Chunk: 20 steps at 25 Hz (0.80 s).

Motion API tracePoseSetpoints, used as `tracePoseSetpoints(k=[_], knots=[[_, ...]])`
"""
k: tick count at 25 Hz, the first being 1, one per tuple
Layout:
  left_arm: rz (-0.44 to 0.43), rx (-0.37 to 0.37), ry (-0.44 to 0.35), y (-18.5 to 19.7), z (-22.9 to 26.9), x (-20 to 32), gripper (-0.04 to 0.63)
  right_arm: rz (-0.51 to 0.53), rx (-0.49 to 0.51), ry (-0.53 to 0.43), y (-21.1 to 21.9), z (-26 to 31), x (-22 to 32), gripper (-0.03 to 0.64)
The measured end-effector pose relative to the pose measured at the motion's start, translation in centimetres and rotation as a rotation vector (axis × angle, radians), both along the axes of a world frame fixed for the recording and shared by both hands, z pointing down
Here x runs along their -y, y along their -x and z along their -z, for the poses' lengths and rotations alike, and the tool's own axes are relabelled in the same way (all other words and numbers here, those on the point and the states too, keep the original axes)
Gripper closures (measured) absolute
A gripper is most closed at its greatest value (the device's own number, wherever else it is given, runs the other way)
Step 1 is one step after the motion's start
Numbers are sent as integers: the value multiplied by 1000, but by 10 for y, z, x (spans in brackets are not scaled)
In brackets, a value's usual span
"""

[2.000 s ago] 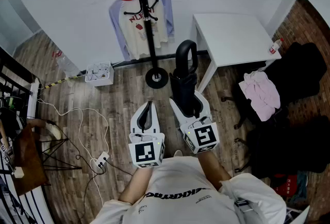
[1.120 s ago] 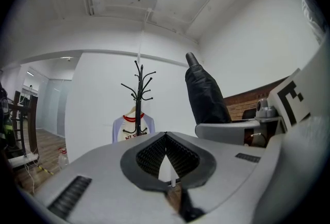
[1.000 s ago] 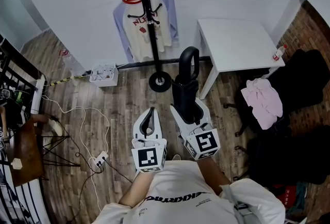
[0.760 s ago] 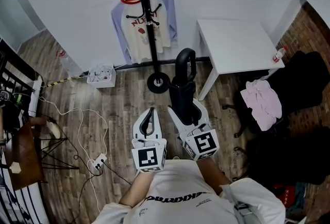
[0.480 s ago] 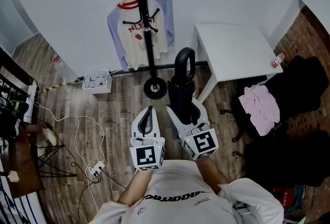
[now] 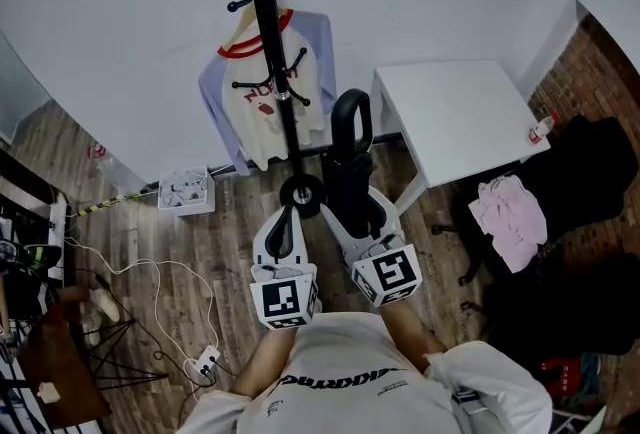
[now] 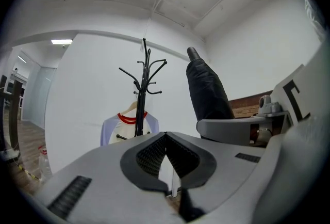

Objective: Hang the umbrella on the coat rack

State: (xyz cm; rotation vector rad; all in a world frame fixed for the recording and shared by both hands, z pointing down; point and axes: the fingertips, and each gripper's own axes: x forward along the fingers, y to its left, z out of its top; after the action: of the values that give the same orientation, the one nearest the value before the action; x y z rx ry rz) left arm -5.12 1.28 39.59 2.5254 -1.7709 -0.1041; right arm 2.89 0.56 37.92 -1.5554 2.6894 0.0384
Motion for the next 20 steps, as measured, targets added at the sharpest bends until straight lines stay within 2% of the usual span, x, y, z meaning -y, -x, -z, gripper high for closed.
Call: tracePoseSetpoints(k=[11, 20], knots=[[-100, -21, 5, 33, 6, 110, 597, -86, -11, 32, 34, 0, 101, 360], [-150, -36, 10, 41, 5, 157, 597, -125, -15, 65, 44, -11, 143, 359]])
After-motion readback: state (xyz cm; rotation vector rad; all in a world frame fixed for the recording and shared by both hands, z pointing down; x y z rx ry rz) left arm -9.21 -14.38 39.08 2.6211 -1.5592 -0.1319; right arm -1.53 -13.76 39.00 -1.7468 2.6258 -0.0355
